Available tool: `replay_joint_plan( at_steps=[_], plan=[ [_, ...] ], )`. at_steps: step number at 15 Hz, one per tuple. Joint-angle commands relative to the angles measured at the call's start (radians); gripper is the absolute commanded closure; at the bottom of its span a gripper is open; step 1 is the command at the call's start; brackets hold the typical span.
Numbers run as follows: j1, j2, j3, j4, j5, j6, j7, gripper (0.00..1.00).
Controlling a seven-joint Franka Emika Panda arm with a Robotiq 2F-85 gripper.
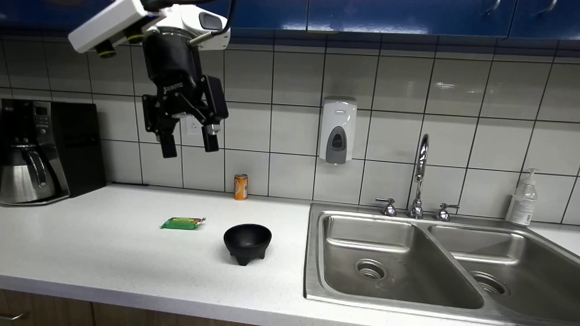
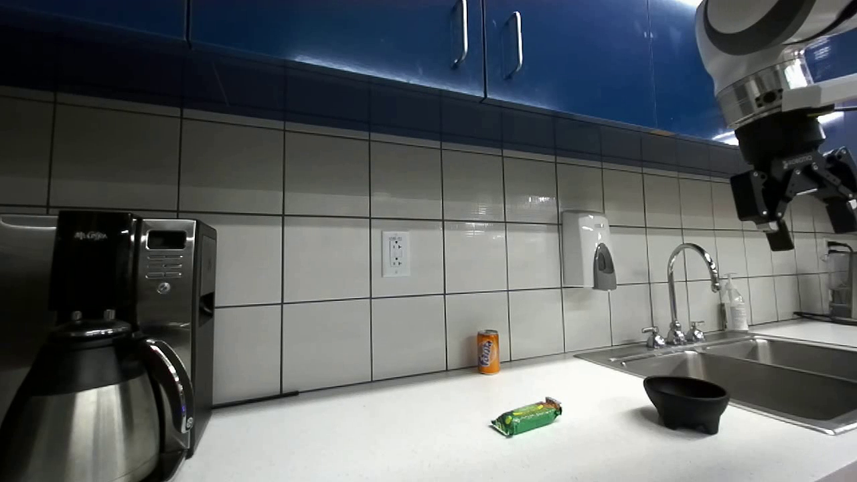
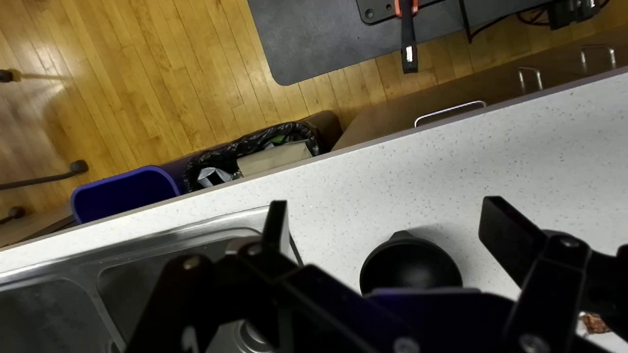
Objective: Put the chocolate bar inside the black bowl
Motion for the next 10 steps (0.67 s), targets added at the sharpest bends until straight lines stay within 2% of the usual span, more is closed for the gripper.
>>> replay_joint_plan(
  at_steps=[1,10],
  plan=[
    [0.027,0.028,0.039,-0.039,-0.002,0.052,0.068,0.0],
    [0.077,0.169,0.116,-0.074,0.038,0.208,0.217,0.0]
  ],
)
